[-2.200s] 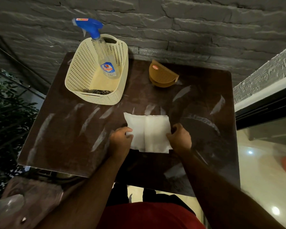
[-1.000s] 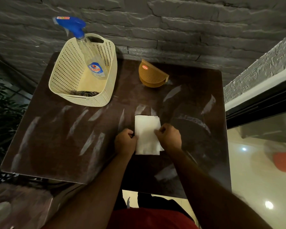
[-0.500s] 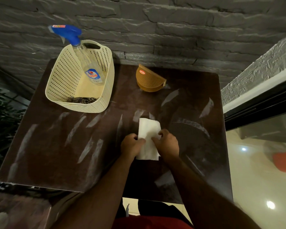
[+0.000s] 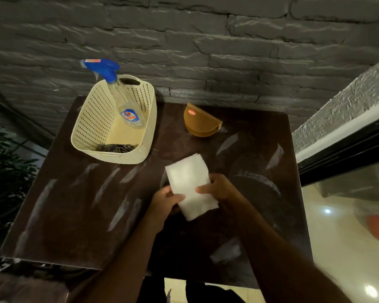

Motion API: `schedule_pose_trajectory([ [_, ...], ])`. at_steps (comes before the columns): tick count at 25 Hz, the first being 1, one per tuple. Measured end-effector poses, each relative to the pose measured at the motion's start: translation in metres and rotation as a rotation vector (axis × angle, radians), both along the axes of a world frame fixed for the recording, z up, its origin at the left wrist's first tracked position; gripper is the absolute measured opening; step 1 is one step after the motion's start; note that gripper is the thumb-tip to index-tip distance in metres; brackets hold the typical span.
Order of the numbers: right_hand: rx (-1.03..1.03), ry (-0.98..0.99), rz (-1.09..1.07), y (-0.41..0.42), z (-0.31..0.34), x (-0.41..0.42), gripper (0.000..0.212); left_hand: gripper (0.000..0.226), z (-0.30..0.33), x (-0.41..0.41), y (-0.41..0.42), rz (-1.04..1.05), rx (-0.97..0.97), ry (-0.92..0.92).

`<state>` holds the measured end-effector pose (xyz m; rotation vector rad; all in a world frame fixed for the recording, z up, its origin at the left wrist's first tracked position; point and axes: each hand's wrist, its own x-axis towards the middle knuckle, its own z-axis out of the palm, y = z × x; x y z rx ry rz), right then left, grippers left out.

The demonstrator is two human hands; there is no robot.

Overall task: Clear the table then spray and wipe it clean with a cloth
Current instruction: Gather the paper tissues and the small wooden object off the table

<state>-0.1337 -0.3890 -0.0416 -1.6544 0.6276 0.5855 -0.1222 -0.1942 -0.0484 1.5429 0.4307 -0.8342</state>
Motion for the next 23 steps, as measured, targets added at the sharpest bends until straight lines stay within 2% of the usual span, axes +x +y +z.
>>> schedule_pose_trajectory([
  [3, -0.164, -0.003, 0.301, 0.012, -0.001, 0.000, 0.039, 0.032, -0.004, -0.012, 0.024, -0.136, 0.056, 0.046],
  [7, -0.365, 0.098, 0.620, 0.022, -0.023, -0.008, 0.053, 0.046, -0.018, -0.016, 0.040, -0.084, 0.198, 0.055],
  [9, -0.492, 0.054, 0.737, 0.020, -0.032, -0.003, 0.059, 0.056, -0.024, -0.004, 0.038, -0.103, 0.326, -0.047],
  [11, -0.582, -0.005, 0.817, 0.019, -0.024, 0.003, 0.054, 0.059, -0.026, 0.009, 0.031, -0.289, 0.553, -0.244],
  [13, -0.658, -0.047, 0.891, 0.023, -0.015, 0.011, 0.048, 0.053, -0.023, 0.017, 0.020, -0.496, 0.771, -0.517],
  [15, -0.732, -0.055, 0.875, 0.023, -0.006, 0.018, 0.048, 0.046, -0.021, 0.025, 0.007, -0.607, 0.829, -0.709],
  [19, -0.877, -0.157, 0.447, 0.004, 0.010, 0.056, 0.042, 0.043, -0.009, 0.062, -0.015, -0.707, 0.745, -0.767],
  [23, -1.031, -0.233, 0.330, -0.022, 0.023, 0.106, 0.073, 0.042, 0.008, 0.104, -0.036, -0.693, 0.712, -0.854],
])
